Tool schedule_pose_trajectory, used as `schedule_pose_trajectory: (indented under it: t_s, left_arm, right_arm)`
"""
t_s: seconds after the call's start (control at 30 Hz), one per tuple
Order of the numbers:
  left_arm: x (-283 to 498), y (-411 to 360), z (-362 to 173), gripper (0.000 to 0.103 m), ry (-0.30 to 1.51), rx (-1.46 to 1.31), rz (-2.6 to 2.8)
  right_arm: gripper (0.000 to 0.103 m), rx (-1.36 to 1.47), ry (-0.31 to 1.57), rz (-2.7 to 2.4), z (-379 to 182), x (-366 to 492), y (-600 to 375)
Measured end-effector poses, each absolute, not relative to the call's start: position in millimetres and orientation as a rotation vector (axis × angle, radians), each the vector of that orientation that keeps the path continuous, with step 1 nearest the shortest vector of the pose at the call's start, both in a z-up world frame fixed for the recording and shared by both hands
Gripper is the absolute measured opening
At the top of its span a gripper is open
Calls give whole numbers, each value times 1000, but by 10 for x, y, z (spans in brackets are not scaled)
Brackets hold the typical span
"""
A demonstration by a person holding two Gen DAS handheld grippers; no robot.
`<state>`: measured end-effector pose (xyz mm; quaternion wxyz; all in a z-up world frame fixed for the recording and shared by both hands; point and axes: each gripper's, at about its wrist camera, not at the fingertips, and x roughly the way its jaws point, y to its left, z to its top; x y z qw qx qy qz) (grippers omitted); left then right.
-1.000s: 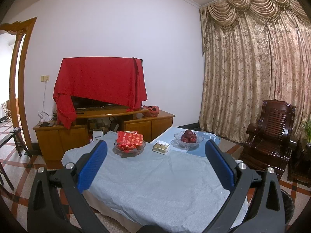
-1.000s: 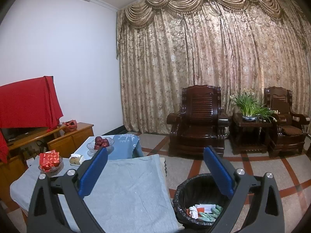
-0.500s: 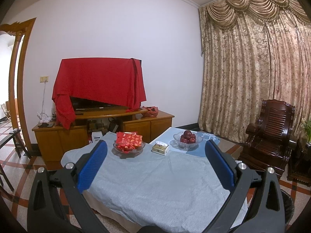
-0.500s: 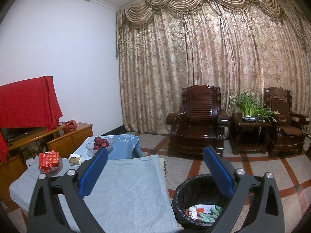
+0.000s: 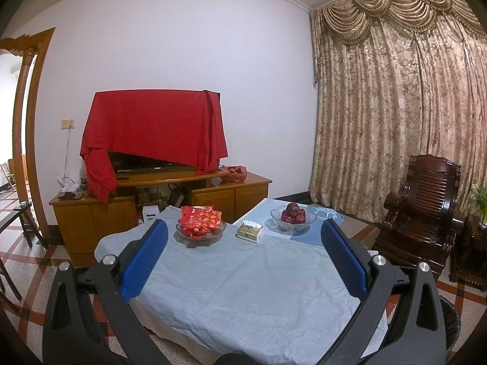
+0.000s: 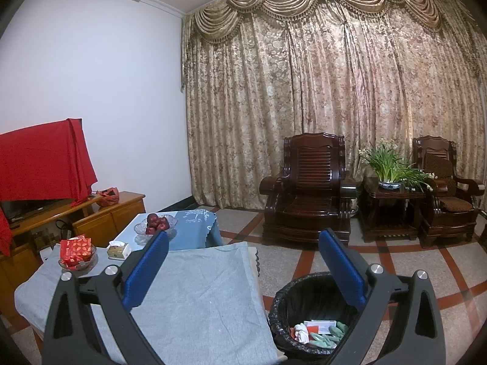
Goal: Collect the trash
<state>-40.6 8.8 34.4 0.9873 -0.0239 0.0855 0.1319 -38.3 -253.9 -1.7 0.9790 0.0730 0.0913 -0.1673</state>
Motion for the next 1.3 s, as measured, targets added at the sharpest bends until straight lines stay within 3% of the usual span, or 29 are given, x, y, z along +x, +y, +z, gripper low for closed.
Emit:
schedule_pose_trajectory:
  t_s: [1.3]
  left_arm:
    - [-401,37,300,98,184,-46,263]
  right_arm:
    - [97,148,197,-340,-92,-411,-2654]
